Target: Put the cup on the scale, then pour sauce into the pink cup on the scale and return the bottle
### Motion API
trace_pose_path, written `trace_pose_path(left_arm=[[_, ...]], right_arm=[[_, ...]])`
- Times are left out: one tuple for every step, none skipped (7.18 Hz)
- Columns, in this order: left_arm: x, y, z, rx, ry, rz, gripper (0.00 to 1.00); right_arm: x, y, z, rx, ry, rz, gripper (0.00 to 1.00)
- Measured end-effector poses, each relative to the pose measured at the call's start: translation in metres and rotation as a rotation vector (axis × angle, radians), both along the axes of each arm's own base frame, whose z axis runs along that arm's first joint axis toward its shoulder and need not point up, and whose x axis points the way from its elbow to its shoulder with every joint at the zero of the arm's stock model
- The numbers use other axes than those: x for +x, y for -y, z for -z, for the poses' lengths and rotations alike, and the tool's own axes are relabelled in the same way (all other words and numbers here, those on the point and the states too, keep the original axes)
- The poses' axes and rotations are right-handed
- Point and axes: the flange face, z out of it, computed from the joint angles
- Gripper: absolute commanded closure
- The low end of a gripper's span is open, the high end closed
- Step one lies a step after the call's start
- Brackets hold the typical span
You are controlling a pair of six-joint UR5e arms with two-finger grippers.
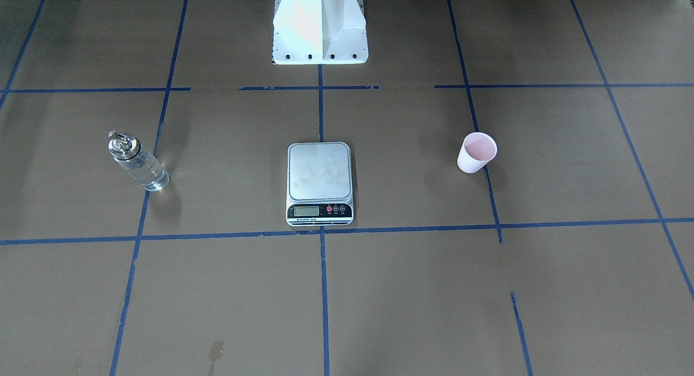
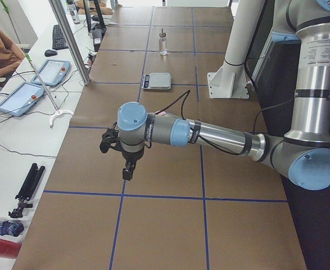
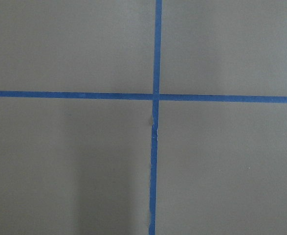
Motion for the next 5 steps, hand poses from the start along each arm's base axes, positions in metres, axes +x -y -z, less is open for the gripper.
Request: trace_pose_path(left_arm=[[0.005, 0.002, 0.030, 0.061, -0.002, -0.010, 0.00], [0.016, -0.002, 0.060, 0.115, -0.004, -0.026, 0.00], [0.034, -0.007, 0.088, 0.160, -0.009, -0.051, 0.00], [0.060, -0.011, 0.109, 0.195, -0.018, -0.096, 0.00], [0.091, -0.012, 0.121, 0.188, -0.036, -0.132, 0.00]], right_arm=[[0.000, 0.000, 0.002, 0.002, 0.002, 0.000, 0.00], [0.000, 0.000, 0.003, 0.002, 0.003, -0.001, 0.00], [0.000, 0.000, 0.003, 0.003, 0.004, -0.001, 0.00], [-0.001, 0.000, 0.004, 0.005, 0.005, 0.000, 0.00], [-0.001, 0.001, 0.006, 0.011, 0.006, 0.000, 0.00]])
